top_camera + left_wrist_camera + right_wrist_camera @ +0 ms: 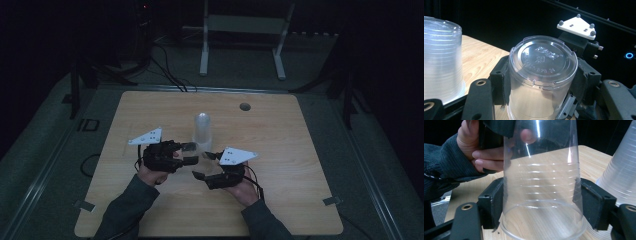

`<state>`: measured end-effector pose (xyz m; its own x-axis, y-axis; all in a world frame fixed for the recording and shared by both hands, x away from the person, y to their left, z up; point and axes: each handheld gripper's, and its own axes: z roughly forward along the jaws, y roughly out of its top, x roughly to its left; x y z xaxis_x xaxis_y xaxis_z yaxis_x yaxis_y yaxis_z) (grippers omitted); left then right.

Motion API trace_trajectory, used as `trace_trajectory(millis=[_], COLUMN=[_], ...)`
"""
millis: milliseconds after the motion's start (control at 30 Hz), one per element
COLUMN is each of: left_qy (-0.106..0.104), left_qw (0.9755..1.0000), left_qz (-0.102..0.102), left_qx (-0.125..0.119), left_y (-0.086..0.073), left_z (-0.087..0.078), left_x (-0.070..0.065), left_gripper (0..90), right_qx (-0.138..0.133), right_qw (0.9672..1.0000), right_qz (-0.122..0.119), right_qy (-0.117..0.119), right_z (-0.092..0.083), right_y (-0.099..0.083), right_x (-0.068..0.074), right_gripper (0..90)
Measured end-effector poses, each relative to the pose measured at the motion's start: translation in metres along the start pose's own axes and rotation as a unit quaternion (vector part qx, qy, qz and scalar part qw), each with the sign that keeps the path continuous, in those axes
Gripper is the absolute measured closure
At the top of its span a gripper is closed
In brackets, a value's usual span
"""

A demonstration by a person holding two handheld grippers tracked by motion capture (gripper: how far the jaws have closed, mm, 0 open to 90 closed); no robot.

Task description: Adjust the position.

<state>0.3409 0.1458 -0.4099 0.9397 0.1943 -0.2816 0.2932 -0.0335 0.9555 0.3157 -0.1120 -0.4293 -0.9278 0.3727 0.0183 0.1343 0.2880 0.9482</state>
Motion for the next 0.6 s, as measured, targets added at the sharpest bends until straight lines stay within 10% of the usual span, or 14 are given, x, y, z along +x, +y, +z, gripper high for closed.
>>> trace_trajectory(millis=[600], left_qy=[0.045], left_qw=[0.9979], left_qz=[0.019], left_qx=[0.043], left_y=[0.0038], left_z=[-0.0009], left_x=[-0.0031], left_gripper=[25.6], right_qx=[0.025], right_qw=[0.9994], right_qz=[-0.015], right_qy=[-0.016], right_z=[-0.0029], right_y=[0.0008], right_x=[-0.0023], right_gripper=[27.8])
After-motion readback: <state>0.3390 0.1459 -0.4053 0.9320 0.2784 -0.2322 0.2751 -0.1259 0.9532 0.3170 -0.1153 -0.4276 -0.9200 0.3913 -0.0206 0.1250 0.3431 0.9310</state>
